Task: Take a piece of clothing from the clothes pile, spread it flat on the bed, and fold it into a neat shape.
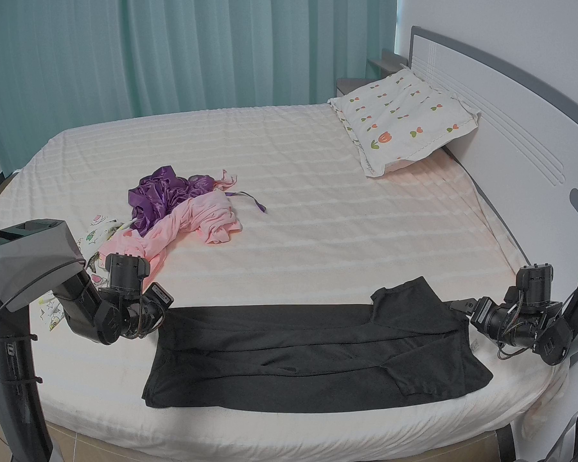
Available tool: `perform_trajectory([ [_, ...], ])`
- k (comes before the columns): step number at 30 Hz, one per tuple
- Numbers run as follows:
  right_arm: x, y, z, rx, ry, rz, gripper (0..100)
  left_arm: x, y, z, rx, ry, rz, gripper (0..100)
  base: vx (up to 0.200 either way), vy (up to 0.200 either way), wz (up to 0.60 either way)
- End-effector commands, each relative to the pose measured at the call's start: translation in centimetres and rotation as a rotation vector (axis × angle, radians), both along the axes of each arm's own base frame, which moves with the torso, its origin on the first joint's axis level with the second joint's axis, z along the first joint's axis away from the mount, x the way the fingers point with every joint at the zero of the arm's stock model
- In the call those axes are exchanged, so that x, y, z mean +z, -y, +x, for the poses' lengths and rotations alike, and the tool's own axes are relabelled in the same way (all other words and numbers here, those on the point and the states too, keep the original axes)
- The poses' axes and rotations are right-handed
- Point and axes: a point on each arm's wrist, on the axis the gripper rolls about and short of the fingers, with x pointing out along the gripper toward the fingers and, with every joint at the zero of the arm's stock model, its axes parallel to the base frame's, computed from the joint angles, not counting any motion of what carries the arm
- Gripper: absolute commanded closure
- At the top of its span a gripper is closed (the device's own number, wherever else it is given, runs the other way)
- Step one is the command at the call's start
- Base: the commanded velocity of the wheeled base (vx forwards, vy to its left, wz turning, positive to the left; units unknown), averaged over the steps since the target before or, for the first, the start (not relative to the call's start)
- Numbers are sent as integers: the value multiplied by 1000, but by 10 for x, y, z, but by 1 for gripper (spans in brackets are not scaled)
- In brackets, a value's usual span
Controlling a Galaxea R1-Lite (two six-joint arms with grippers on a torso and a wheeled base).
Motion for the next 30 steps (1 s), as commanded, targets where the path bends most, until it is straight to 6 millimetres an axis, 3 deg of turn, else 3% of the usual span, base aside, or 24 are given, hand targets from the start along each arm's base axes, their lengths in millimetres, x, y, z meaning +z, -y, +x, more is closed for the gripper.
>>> perform_trajectory([
  [1, -1, 0, -2, 1, -5, -1, 0, 1, -5, 0, 20, 7, -7, 100, 0, 0, 0],
  [23, 0, 0, 0, 0, 14, 9, 0, -5, -18, 7, 68, 24, -28, 100, 0, 0, 0],
  [24, 0, 0, 0, -5, 12, 16, 0, -5, -18, 6, 67, 22, -29, 0, 0, 0, 0],
  [30, 2, 0, -1, -15, 15, 30, 0, -2, -19, 4, 68, 27, -32, 0, 0, 0, 0],
])
